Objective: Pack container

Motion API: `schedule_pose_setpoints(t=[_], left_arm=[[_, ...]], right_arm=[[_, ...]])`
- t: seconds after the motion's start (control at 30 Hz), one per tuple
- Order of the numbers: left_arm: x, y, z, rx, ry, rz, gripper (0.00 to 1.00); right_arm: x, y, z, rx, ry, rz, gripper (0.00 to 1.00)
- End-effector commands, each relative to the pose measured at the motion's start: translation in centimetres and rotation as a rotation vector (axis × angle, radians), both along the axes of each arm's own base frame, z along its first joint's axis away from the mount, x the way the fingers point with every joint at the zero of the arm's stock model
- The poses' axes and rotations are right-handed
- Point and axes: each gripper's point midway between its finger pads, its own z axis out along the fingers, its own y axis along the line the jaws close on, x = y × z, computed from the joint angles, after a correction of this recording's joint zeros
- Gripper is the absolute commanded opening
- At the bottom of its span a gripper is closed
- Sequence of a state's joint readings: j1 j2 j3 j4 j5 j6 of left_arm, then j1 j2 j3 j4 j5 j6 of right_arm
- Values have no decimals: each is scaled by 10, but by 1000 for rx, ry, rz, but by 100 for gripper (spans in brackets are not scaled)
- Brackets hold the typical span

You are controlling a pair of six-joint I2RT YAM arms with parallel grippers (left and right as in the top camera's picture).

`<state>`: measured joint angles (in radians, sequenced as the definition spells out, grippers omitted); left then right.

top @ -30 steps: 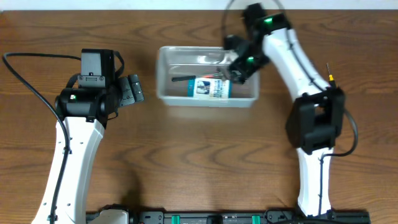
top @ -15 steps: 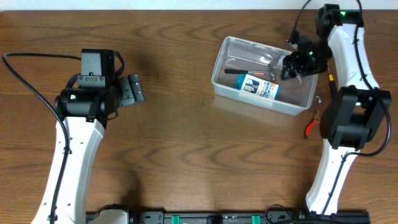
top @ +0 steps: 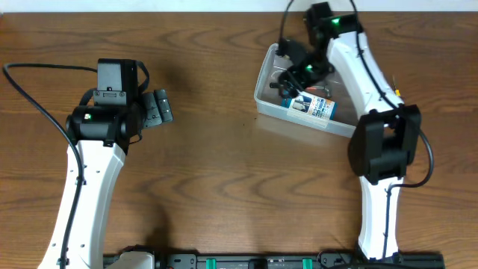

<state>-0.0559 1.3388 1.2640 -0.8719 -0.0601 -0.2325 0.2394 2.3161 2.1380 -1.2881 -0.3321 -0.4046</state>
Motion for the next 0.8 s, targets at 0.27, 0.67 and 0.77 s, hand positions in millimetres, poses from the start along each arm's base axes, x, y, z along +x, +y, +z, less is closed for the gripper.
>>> schedule_pose_setpoints(t=[0.27, 0.67, 0.77], left_arm=[[1, 4, 4, 10, -10, 17, 98], [1, 4, 4, 10, -10, 17, 98], [1, 4, 4, 10, -10, 17, 98]], right_arm=[[39, -14, 85, 147, -131, -297, 4], [24, -199, 164, -178, -294, -814, 1], [7, -223, 152, -234, -213, -889, 1]])
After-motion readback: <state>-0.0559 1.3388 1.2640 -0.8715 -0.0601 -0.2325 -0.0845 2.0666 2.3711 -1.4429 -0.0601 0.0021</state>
